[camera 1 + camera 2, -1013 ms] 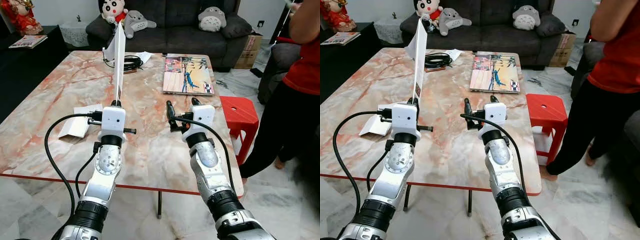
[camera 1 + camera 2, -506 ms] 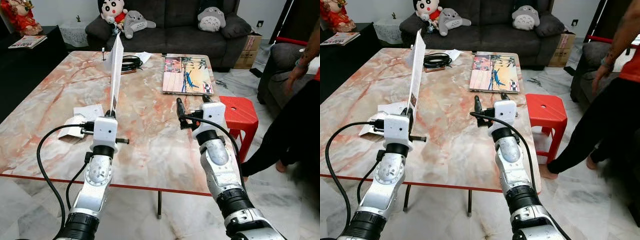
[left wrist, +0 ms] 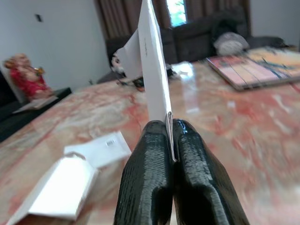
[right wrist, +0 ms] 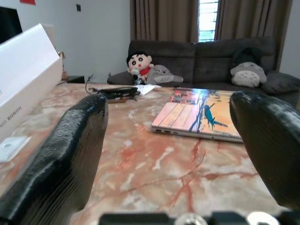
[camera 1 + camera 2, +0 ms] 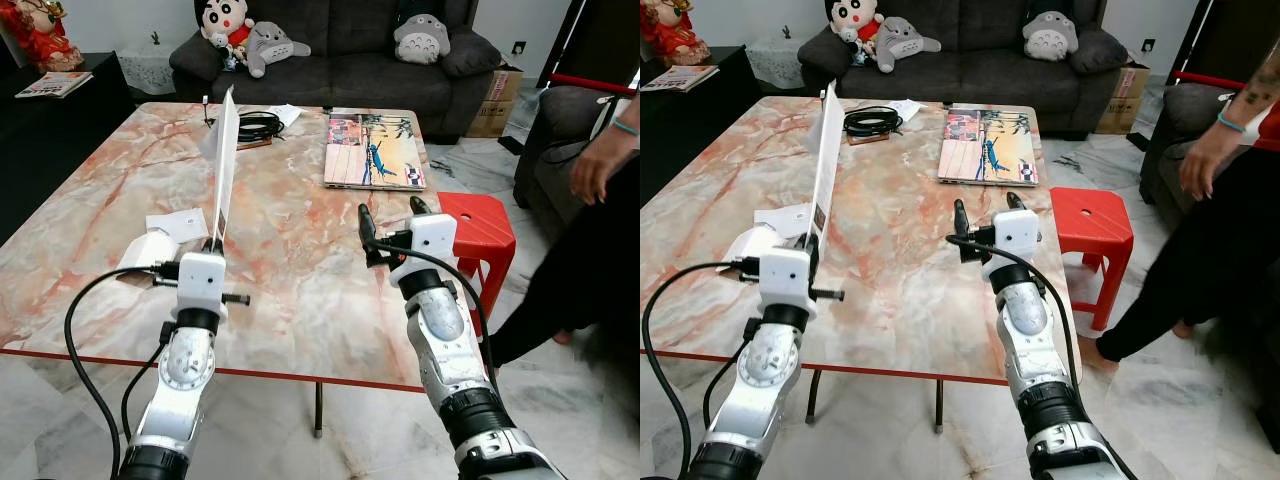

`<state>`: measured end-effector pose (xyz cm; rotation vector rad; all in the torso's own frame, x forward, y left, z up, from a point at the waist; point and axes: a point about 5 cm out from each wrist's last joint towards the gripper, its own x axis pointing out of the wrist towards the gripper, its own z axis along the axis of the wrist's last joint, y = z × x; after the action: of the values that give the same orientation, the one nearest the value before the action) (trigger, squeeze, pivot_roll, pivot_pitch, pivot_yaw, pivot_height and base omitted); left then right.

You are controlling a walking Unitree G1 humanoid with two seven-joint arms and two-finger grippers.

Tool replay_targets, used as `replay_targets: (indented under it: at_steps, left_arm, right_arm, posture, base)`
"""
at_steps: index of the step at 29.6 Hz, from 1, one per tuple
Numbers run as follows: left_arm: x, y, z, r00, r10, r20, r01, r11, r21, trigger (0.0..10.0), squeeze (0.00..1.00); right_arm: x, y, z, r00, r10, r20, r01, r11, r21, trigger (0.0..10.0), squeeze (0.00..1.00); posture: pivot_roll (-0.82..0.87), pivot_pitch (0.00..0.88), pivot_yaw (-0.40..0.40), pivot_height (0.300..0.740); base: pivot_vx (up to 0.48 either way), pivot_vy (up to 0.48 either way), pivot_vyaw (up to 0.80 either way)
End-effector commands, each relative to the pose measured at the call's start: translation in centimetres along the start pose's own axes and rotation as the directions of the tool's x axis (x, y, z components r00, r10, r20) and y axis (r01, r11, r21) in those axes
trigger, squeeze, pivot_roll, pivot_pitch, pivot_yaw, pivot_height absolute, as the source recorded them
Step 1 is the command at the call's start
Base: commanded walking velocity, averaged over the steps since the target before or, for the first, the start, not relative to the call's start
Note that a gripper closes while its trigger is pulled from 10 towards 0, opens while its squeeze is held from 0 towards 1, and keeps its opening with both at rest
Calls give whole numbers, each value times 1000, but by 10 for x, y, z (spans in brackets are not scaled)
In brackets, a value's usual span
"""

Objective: Picking trash to rubbish bin

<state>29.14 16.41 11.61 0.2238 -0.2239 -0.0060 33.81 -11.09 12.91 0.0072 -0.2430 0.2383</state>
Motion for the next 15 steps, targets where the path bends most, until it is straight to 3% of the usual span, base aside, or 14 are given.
replay_targets:
  at_steps: [1,5,7,15]
  left_arm:
    - [-1,4,3,999,-32,28,32,999,14,10000,0]
    - [-4,12,-3,1000,-17,0,17,1000,19,10000,0]
    - [-3,23,-5,999,48,1,-48,997,60,10000,0]
    - [4,20,1,998,61,22,-63,996,61,10000,0]
  right_arm:
    - [-1,2,5,999,41,22,-40,999,-19,10000,0]
    - [-5,-2,4,999,34,19,-34,999,-25,10000,0]
    - [-4,-9,4,999,-33,22,33,999,2,10000,0]
    - [1,-8,7,998,-50,25,50,999,17,10000,0]
  posture:
    - [-19,0,-3,740]
    - [-19,0,-4,740]
    - [-20,0,-3,740]
    - [-12,0,-8,740]
  base:
    - [0,0,0]
    - [0,0,0]
    - [0,0,0]
    - [0,0,0]
